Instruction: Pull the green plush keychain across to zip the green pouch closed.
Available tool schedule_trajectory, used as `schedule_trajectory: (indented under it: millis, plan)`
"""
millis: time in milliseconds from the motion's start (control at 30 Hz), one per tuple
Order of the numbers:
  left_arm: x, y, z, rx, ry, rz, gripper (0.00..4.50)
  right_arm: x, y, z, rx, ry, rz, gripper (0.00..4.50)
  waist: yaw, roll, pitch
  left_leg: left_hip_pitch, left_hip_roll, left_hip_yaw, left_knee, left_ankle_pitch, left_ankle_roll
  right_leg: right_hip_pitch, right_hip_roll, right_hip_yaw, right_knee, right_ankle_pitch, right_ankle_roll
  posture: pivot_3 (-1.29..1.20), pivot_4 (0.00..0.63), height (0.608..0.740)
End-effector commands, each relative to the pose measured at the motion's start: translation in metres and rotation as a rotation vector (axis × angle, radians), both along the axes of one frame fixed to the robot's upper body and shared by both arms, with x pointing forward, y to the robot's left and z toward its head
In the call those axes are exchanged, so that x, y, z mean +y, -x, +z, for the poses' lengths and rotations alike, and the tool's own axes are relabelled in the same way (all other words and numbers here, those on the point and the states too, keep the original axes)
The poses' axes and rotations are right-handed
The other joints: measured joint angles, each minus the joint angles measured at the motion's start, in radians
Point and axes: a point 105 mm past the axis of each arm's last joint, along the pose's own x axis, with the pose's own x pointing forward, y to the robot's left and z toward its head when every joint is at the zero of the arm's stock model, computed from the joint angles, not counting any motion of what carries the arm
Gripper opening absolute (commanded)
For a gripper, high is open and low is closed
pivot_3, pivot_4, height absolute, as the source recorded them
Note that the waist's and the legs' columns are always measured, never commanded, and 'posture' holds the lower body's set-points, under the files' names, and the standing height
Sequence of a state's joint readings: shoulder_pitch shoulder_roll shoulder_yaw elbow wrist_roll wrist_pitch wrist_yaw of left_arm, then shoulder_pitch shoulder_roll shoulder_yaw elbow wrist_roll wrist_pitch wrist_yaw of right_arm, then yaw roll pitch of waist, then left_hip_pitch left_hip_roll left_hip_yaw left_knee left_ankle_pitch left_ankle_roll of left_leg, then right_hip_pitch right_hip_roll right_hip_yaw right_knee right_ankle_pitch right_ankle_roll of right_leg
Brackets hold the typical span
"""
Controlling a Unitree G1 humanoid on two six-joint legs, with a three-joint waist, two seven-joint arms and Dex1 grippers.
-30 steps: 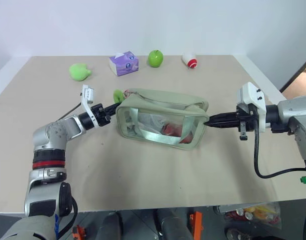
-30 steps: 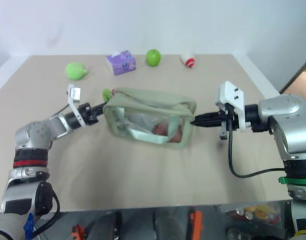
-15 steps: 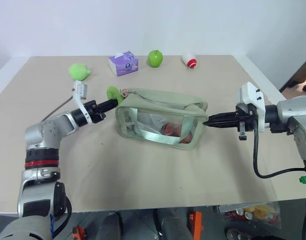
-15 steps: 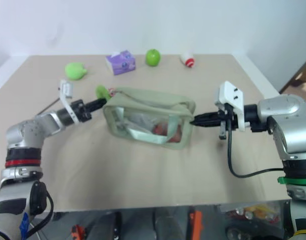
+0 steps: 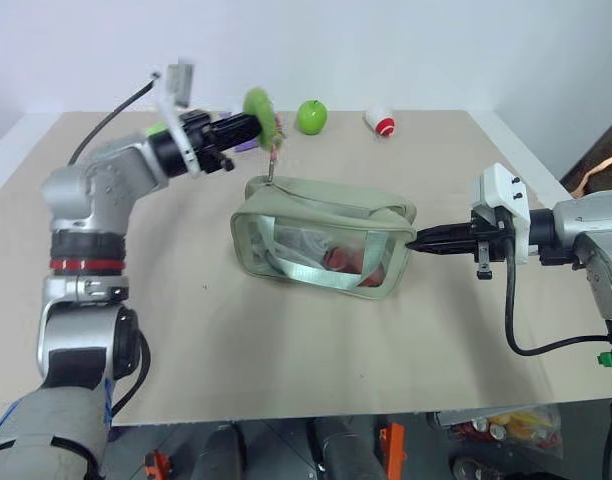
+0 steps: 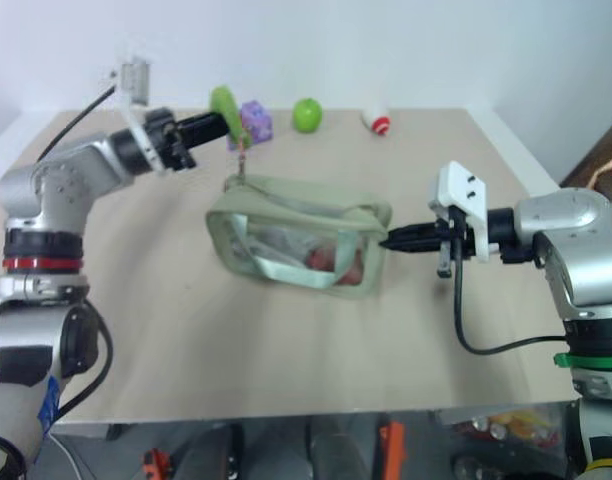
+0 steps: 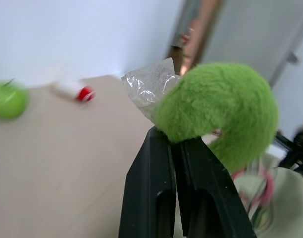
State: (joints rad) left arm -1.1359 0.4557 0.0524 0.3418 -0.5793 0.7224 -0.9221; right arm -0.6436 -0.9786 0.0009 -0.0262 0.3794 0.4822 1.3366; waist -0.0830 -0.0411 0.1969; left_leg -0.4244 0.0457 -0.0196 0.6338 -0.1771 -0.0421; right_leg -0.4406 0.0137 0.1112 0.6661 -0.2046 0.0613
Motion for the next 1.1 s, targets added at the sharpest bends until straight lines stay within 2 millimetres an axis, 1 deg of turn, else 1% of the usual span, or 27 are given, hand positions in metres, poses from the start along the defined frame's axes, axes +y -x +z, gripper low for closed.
schedule_trajectory:
  millis: [33,133,233,300,400,467,500,567,600,633,767,900,1000,1100]
  plan:
    - [-0.041,0.022,0.007,-0.15,-0.126,-0.144,0.01,0.005,0.004,0.012,-0.055,-0.014,0.018,0.0,-0.001,0.0,0.0,0.0,0.0,0.0,0.0,0.0,0.0,0.0,0.0,0.0,0.0,0.0,0.0,0.0,0.15,0.74]
    - [-0.057,0.032,0.003,-0.164,-0.139,-0.216,0.01,0.004,0.005,0.012,-0.056,-0.016,0.01,0.0,-0.007,0.001,0.0,0.0,0.0,0.0,-0.001,0.0,0.0,-0.001,0.001,0.0,0.0,0.0,0.0,0.0,0.15,0.74]
    - [-0.071,0.042,-0.006,-0.173,-0.167,-0.281,0.01,0.003,0.007,0.012,-0.057,-0.018,0.004,0.0,-0.009,0.001,0.0,0.0,0.001,0.0,-0.001,0.0,0.0,-0.001,0.001,0.0,0.0,0.0,0.0,0.0,0.15,0.74]
    - [-0.074,0.046,-0.014,-0.175,-0.2,-0.301,0.01,0.002,0.007,0.012,-0.057,-0.019,0.0,0.0,-0.009,0.001,0.0,0.0,0.0,0.0,-0.001,0.0,0.0,-0.001,0.001,0.0,0.0,0.0,0.0,0.0,0.15,0.74]
    - [-0.074,0.047,-0.021,-0.175,-0.222,-0.307,0.01,0.003,0.008,0.012,-0.058,-0.021,-0.004,0.0,-0.009,0.001,0.0,0.0,0.0,0.0,0.0,0.0,0.0,0.0,0.001,0.001,0.0,0.0,0.0,0.0,0.15,0.74]
    - [-0.07,0.048,-0.021,-0.15,-0.211,-0.311,0.69,0.003,0.007,0.012,-0.058,-0.022,-0.005,0.0,-0.009,0.001,0.0,0.0,0.0,0.0,0.0,0.0,0.0,0.0,0.001,0.001,0.0,0.0,0.0,0.0,0.15,0.74]
    - [-0.068,0.048,-0.021,-0.138,-0.205,-0.314,0.89,0.003,0.007,0.012,-0.058,-0.023,-0.006,0.0,-0.009,0.001,0.0,0.0,0.0,0.0,0.0,0.0,0.0,-0.001,0.001,0.001,0.0,0.0,0.0,0.0,0.15,0.74]
    - [-0.063,0.05,-0.018,-0.13,-0.196,-0.326,1.57,0.003,0.007,0.011,-0.058,-0.024,-0.005,0.0,-0.009,0.001,0.0,0.0,0.0,0.0,0.0,0.0,0.0,0.0,0.001,0.001,0.0,0.0,0.0,0.0,0.15,0.74]
    - [-0.061,0.048,-0.016,-0.132,-0.191,-0.309,1.98,0.004,0.007,0.011,-0.058,-0.025,-0.004,0.0,-0.009,0.001,0.0,0.0,0.0,0.0,0.0,0.0,0.0,0.0,0.001,0.001,0.0,0.0,0.0,0.0,0.15,0.74]
    - [-0.058,0.045,-0.013,-0.131,-0.184,-0.286,2.24,0.004,0.006,0.011,-0.058,-0.026,-0.003,0.0,-0.009,0.001,0.0,0.0,0.0,0.0,0.0,0.0,0.0,0.0,0.001,0.001,0.0,0.0,0.0,0.0,0.15,0.74]
    - [-0.048,0.039,-0.006,-0.147,-0.168,-0.23,3.63,0.006,0.005,0.011,-0.06,-0.03,0.005,0.0,-0.009,0.001,0.0,0.0,0.0,0.0,0.0,0.0,0.0,0.0,0.001,0.001,0.0,0.0,0.0,0.0,0.15,0.74]
    - [-0.028,0.035,0.002,-0.161,-0.161,-0.175,3.63,0.008,0.004,0.011,-0.06,-0.033,0.011,0.0,-0.01,0.001,0.0,0.0,0.0,0.0,0.0,0.0,0.0,0.0,0.001,0.001,0.0,0.0,0.0,0.0,0.15,0.74]
    - [-0.018,0.034,0.004,-0.16,-0.167,-0.148,3.63,0.008,0.004,0.011,-0.061,-0.034,0.013,0.0,-0.01,0.001,0.0,0.0,0.0,0.0,0.0,0.0,0.0,0.0,0.001,0.001,0.0,0.0,0.0,0.0,0.15,0.74]
    - [0.022,0.03,-0.001,-0.196,-0.292,-0.046,3.63,0.01,0.003,0.012,-0.061,-0.038,0.019,0.0,-0.016,0.001,0.001,0.0,0.0,0.0,0.0,0.0,0.0,-0.001,0.001,0.001,0.0,0.0,0.0,0.0,0.15,0.74]
